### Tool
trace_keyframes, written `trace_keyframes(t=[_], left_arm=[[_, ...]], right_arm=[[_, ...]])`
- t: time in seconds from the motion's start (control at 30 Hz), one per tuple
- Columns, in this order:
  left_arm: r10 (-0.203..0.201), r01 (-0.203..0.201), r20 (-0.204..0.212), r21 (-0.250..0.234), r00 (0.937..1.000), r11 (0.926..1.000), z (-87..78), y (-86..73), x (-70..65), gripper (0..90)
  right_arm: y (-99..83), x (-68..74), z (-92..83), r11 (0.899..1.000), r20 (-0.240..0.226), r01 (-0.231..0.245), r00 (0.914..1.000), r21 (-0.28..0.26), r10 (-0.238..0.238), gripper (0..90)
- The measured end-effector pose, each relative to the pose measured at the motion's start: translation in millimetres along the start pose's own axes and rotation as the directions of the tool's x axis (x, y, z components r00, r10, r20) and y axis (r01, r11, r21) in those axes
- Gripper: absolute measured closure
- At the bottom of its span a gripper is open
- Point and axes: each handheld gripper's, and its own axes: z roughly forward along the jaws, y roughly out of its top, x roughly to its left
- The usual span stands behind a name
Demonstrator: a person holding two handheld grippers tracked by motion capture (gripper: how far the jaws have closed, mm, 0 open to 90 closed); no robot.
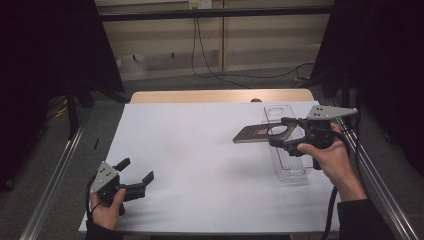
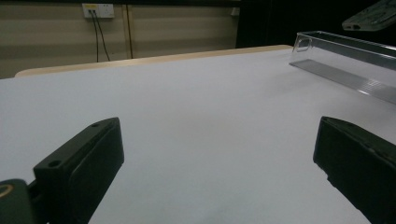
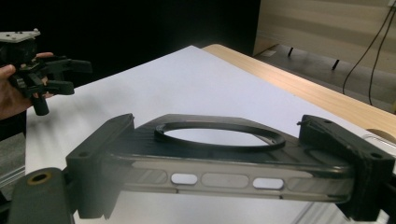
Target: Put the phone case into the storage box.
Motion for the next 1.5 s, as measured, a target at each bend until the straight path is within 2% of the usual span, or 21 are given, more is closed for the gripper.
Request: trace_keyframes(t=[0.07,0.2,0.27,0.33,0.37,0.4,0.53,0.7,0.83,0.93,1.0,1.07,1.17,1.23,1.33,1.5], left_arm=[[0.005,-0.005,0.009,0.001,0.9999,1.0000,0.4,-0.5,-0.9,2.8],[0.008,-0.008,-0.010,-0.002,0.9999,1.0000,0.8,-1.0,-1.2,2.4],[0.009,-0.009,-0.006,0.000,0.9999,1.0000,1.4,-1.9,-1.5,2.2],[0.031,-0.031,-0.039,0.000,0.9987,0.9995,0.8,-2.2,-3.1,2.4],[0.030,-0.031,-0.043,-0.005,0.9986,0.9995,0.6,-2.4,-3.1,2.3],[0.019,-0.019,-0.032,-0.008,0.9993,0.9998,0.8,-2.9,-2.8,2.2],[0.025,-0.025,-0.037,-0.011,0.9990,0.9996,1.5,-5.5,-4.0,2.2],[0.051,-0.051,-0.037,-0.013,0.9980,0.9986,1.1,-5.7,-5.7,2.2],[0.050,-0.051,-0.041,-0.011,0.9979,0.9986,-0.8,-6.3,-5.5,2.2],[0.053,-0.053,-0.040,-0.009,0.9978,0.9986,-1.3,-6.5,-5.8,2.2],[0.038,-0.038,-0.019,-0.003,0.9991,0.9993,-0.8,-6.8,-6.2,2.2],[0.049,-0.049,-0.031,0.001,0.9983,0.9988,-0.2,-7.1,-6.5,2.2],[0.029,-0.029,-0.027,-0.004,0.9992,0.9996,-0.2,-7.1,-5.2,2.2],[0.024,-0.024,-0.034,-0.003,0.9991,0.9997,-0.3,-7.3,-5.1,2.3],[0.009,-0.009,-0.022,-0.004,0.9997,1.0000,-0.5,-7.0,-5.6,2.6],[0.011,-0.011,-0.024,-0.001,0.9996,0.9999,-1.4,-6.6,-4.9,2.6]], right_arm=[[2.5,-1.4,-2.6,1.000,0.012,0.001,0.9999,-0.002,-0.001,11.8],[7.7,-6.8,-7.5,1.000,0.036,-0.003,0.9994,0.003,0.003,11.9],[9.9,-10.3,-9.9,1.000,0.049,-0.005,0.9988,0.009,0.005,11.8],[11.4,-14.0,-12.3,1.000,0.063,-0.010,0.9980,0.011,0.009,11.8],[12.1,-16.1,-13.7,1.000,0.070,-0.015,0.9975,0.013,0.014,11.8],[12.7,-19.1,-15.4,1.000,0.078,-0.021,0.9967,0.015,0.019,11.8],[13.3,-28.8,-19.4,0.999,0.106,-0.041,0.9936,0.018,0.038,11.8],[14.9,-39.3,-23.2,0.998,0.148,-0.060,0.9874,0.014,0.057,11.8],[19.0,-46.8,-26.6,0.997,0.217,-0.070,0.9741,0.018,0.064,11.9],[22.5,-53.6,-28.2,0.996,0.250,-0.088,0.9651,0.024,0.080,11.9],[24.5,-56.9,-28.1,0.995,0.264,-0.096,0.9606,0.025,0.086,11.9],[27.6,-58.5,-26.9,0.994,0.288,-0.100,0.9538,0.034,0.086,11.9],[30.7,-60.4,-25.6,0.994,0.304,-0.107,0.9483,0.038,0.091,11.9],[31.8,-64.2,-23.9,0.992,0.323,-0.117,0.9414,0.042,0.098,11.9],[32.5,-69.1,-20.8,0.989,0.342,-0.133,0.9337,0.062,0.104,11.9],[33.2,-76.9,-15.9,0.984,0.360,-0.157,0.9254,0.082,0.117,11.9]])
